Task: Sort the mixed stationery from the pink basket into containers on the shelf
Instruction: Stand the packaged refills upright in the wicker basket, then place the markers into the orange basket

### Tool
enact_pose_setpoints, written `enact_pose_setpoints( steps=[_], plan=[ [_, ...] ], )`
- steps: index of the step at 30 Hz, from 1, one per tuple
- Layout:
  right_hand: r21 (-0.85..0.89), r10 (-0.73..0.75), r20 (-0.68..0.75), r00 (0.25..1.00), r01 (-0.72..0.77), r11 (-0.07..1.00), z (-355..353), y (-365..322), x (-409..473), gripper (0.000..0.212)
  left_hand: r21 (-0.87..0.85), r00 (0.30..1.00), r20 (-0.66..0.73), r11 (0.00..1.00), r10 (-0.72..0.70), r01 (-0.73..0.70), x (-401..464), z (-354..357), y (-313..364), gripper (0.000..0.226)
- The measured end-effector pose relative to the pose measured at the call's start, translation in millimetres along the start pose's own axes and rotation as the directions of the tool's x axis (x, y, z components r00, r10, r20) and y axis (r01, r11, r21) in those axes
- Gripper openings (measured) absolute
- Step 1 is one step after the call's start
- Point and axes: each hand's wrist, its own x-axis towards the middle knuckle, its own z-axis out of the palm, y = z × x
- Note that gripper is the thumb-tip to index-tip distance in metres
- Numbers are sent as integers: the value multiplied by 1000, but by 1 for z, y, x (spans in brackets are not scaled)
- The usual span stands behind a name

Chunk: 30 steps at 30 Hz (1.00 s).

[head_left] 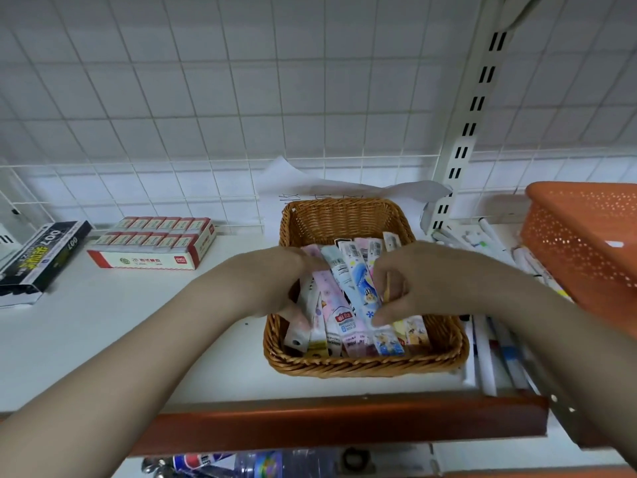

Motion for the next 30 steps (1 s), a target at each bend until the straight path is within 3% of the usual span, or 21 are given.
enact_pose_setpoints(
  steps=[5,8,12,15,17,22,25,28,30],
  plan=[
    [139,-7,-94,996,20,990,27,-5,6,32,187,996,-89,982,-14,31,5,7,5,84],
    [280,109,-248,963,-36,959,14,4,-9,24,103,990,-137,994,-16,31,1,0,3,59],
    [452,455,-478,752,-233,861,6,39,-44,25,-86,960,-279,996,9,-34,-5,-12,18,44],
    [449,640,-478,601,-459,767,16,68,-68,29,-103,943,-329,991,47,-86,-6,-15,46,43],
    [441,701,-428,571,-546,713,24,80,-79,39,-113,934,-352,989,55,-100,-3,-15,69,41],
    [379,685,-236,689,-584,718,49,91,-86,49,-230,929,-359,973,-86,1,16,-6,135,35],
    [343,587,-278,760,-493,800,56,107,-89,52,-326,899,-373,940,-227,102,34,9,174,35],
    [196,447,-345,825,-402,894,61,126,-99,46,-382,904,-279,901,-324,205,61,27,209,36],
    [175,366,-412,834,-322,930,64,138,-108,39,-389,901,-217,880,-376,274,79,39,225,55]
  ],
)
